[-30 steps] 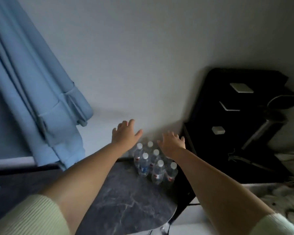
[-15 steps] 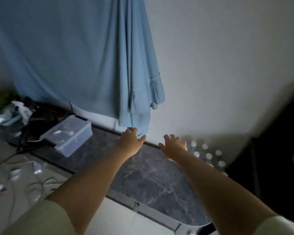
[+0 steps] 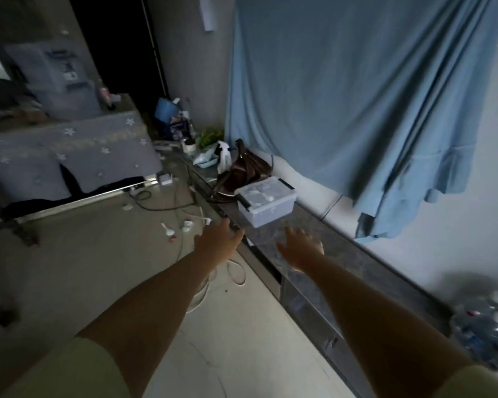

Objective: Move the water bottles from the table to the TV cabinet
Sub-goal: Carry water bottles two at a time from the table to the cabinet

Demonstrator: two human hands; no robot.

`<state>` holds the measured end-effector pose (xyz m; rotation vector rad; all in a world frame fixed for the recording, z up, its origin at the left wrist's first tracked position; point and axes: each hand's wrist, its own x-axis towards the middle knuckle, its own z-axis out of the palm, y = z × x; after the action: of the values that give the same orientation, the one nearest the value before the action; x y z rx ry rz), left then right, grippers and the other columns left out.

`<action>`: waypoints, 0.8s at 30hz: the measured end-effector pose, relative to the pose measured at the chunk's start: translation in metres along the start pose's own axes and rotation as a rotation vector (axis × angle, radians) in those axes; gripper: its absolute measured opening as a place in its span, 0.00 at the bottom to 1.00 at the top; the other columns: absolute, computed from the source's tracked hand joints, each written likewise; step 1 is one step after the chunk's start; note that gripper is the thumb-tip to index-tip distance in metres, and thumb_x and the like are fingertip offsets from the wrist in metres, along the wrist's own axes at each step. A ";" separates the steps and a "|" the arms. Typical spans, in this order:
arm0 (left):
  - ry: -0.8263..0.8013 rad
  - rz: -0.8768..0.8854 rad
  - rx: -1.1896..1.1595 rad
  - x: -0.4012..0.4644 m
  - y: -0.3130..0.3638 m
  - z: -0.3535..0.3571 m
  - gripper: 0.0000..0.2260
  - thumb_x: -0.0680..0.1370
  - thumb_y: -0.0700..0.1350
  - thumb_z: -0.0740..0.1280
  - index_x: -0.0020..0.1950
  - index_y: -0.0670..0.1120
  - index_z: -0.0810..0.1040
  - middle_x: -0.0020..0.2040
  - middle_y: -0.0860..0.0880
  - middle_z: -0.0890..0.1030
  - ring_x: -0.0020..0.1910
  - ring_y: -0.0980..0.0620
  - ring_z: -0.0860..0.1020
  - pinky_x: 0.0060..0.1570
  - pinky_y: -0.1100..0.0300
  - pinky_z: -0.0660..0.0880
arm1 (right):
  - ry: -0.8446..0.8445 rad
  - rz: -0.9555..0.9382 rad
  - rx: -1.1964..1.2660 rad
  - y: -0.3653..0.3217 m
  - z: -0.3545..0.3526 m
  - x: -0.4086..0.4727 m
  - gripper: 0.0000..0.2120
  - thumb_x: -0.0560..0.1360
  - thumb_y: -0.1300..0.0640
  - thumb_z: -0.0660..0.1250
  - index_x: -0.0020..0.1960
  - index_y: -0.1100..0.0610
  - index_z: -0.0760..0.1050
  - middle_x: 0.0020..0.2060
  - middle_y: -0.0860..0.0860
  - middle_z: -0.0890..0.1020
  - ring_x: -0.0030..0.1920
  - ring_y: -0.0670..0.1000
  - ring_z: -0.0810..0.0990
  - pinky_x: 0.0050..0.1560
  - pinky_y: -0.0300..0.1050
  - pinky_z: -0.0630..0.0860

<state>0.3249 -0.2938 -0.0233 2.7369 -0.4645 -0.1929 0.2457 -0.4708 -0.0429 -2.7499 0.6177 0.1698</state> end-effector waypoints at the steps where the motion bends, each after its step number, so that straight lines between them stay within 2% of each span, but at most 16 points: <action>1: 0.009 -0.013 0.000 -0.012 -0.021 -0.007 0.23 0.80 0.59 0.57 0.68 0.46 0.67 0.64 0.40 0.72 0.65 0.41 0.70 0.64 0.46 0.68 | -0.009 -0.016 0.004 -0.021 0.007 -0.008 0.25 0.80 0.42 0.55 0.72 0.54 0.61 0.69 0.58 0.69 0.68 0.61 0.69 0.65 0.60 0.65; 6: 0.033 -0.112 0.071 -0.081 -0.134 -0.040 0.24 0.80 0.61 0.55 0.70 0.47 0.65 0.65 0.41 0.71 0.66 0.42 0.69 0.64 0.48 0.68 | -0.062 -0.153 -0.037 -0.131 0.053 -0.052 0.27 0.80 0.41 0.55 0.74 0.53 0.60 0.71 0.58 0.68 0.70 0.60 0.68 0.68 0.60 0.66; 12: 0.102 -0.350 0.044 -0.142 -0.261 -0.086 0.25 0.80 0.61 0.55 0.71 0.46 0.65 0.66 0.41 0.70 0.66 0.42 0.69 0.64 0.47 0.67 | -0.130 -0.404 -0.122 -0.264 0.091 -0.093 0.27 0.81 0.42 0.54 0.74 0.54 0.58 0.70 0.58 0.68 0.69 0.61 0.69 0.68 0.60 0.65; 24: 0.191 -0.683 -0.041 -0.200 -0.432 -0.137 0.28 0.78 0.64 0.53 0.72 0.48 0.62 0.70 0.42 0.68 0.68 0.41 0.68 0.61 0.43 0.68 | -0.159 -0.718 -0.291 -0.461 0.151 -0.102 0.25 0.81 0.42 0.54 0.73 0.53 0.59 0.65 0.57 0.71 0.64 0.58 0.73 0.61 0.55 0.68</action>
<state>0.2904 0.2003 -0.0405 2.7283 0.5304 -0.1027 0.3468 0.0143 -0.0382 -2.9916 -0.4815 0.3188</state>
